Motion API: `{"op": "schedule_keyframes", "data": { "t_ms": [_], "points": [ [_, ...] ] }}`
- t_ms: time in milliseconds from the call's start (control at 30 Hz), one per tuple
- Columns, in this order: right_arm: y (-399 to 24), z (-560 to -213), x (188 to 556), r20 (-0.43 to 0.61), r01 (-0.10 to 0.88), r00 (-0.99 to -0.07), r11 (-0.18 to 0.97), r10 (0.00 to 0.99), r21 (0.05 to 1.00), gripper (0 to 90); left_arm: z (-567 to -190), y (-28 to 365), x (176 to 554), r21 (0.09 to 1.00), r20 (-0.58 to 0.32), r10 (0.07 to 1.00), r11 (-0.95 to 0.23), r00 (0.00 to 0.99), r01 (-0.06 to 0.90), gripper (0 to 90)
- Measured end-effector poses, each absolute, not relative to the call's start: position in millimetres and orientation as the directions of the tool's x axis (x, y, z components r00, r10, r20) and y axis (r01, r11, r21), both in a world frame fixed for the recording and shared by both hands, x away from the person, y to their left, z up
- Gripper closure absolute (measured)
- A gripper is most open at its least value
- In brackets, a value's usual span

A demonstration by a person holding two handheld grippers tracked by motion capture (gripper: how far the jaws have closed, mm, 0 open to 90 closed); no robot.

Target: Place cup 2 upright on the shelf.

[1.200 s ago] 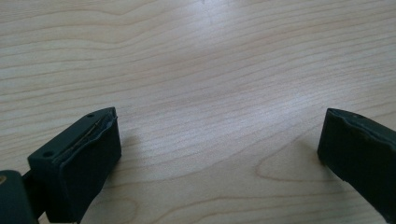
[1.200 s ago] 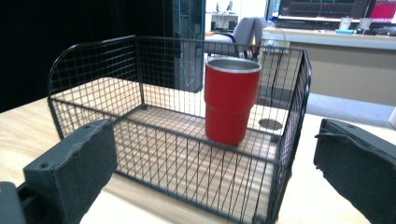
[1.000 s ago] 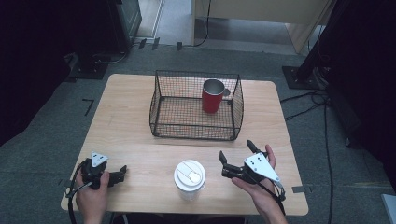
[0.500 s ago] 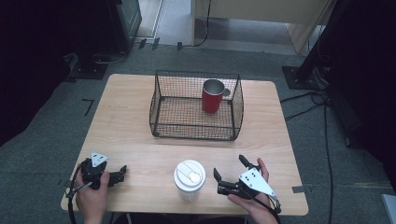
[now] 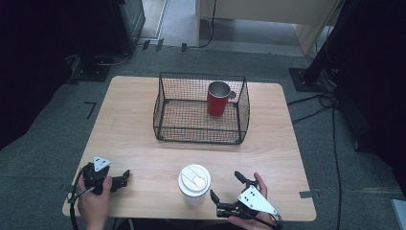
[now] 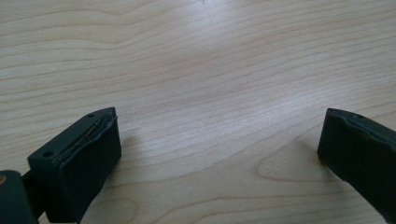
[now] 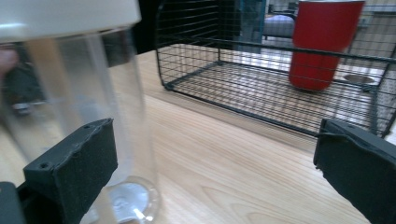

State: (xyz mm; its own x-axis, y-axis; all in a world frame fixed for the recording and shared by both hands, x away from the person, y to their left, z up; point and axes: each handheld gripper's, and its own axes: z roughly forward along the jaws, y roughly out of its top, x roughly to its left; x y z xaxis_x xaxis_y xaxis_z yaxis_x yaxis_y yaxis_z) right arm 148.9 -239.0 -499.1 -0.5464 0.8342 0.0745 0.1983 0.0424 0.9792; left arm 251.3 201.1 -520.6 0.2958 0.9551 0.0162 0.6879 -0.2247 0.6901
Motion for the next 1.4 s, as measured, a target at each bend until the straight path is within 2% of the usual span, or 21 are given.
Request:
{"op": "schedule_keyframes", "data": {
  "t_ms": [633,967,1167,1400],
  "points": [
    [-213,-493,142,0.08,0.182,-0.667,0.058,0.741,0.982,0.0,-521,201,251,0.69,0.015,0.955,-0.223,0.295,0.689,0.0],
    [-197,-488,146,0.082,0.186,-0.689,0.066,0.72,0.98,0.0,-521,201,251,0.691,0.014,0.956,-0.221,0.293,0.688,0.0],
    [-183,-486,151,0.074,0.178,-0.697,0.072,0.714,0.981,6.9,-521,201,251,0.691,0.014,0.956,-0.221,0.294,0.688,0.0],
    [-172,-483,156,0.083,0.178,-0.676,0.053,0.733,0.983,7.5,-521,201,251,0.691,0.014,0.956,-0.221,0.293,0.688,0.0]
  ]
}}
